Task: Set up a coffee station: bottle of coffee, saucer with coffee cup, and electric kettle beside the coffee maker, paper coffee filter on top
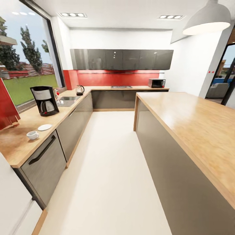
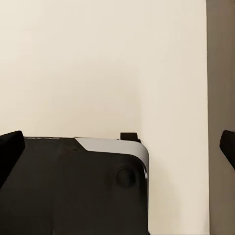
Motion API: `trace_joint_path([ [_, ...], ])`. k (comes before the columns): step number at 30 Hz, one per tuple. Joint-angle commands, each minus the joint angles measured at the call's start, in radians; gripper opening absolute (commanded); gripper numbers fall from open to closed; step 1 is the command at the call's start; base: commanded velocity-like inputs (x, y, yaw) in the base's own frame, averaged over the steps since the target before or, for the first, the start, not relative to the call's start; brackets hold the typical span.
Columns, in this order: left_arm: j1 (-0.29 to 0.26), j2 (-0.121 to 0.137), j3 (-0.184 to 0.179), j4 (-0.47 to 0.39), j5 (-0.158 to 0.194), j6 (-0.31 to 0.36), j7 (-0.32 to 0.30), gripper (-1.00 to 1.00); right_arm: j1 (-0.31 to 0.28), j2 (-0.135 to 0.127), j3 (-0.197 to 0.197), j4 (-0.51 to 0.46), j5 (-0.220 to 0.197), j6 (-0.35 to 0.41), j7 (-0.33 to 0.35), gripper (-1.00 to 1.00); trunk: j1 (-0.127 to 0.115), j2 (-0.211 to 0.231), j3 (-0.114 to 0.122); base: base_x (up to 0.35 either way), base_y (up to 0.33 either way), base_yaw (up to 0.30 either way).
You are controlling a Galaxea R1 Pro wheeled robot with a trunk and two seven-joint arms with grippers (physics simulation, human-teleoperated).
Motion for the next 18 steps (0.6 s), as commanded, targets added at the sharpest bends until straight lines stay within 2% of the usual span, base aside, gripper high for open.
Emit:
trace_joint_path([
  [1,-0.001,0.000,0.001,0.001,0.002,-0.003,-0.001,1.00,-0.001,0.000,0.000,0.001,0.001,-0.003,0.000,1.00,0.001,-0.002,-0.001,0.000,0.000,-0.002],
  [7,-0.001,-0.001,-0.003,-0.007,0.001,-0.003,-0.007,1.00,-0.001,0.000,0.000,-0.003,0.001,-0.003,0.000,1.00,0.001,-0.002,0.009,0.052,0.000,0.000],
  [14,-0.021,0.000,-0.001,-0.030,0.010,-0.008,-0.007,1.00,-0.001,0.000,0.000,-0.019,0.001,-0.003,0.004,1.00,0.001,-0.002,0.013,0.292,0.000,0.000],
  [16,-0.023,0.001,-0.001,-0.034,0.029,-0.015,-0.007,1.00,-0.001,-0.001,0.001,-0.025,0.001,-0.002,0.004,1.00,0.001,-0.002,0.013,0.327,0.000,0.000],
  [17,-0.023,0.006,0.002,-0.033,0.051,-0.023,-0.007,1.00,-0.001,-0.003,0.001,-0.029,0.002,-0.002,0.005,1.00,0.001,-0.002,0.013,0.331,0.000,0.000],
  [18,-0.023,0.008,0.002,-0.030,0.055,-0.024,-0.007,1.00,-0.001,-0.004,0.001,-0.029,0.002,-0.002,0.005,1.00,0.001,-0.002,0.013,0.332,0.000,0.000],
])
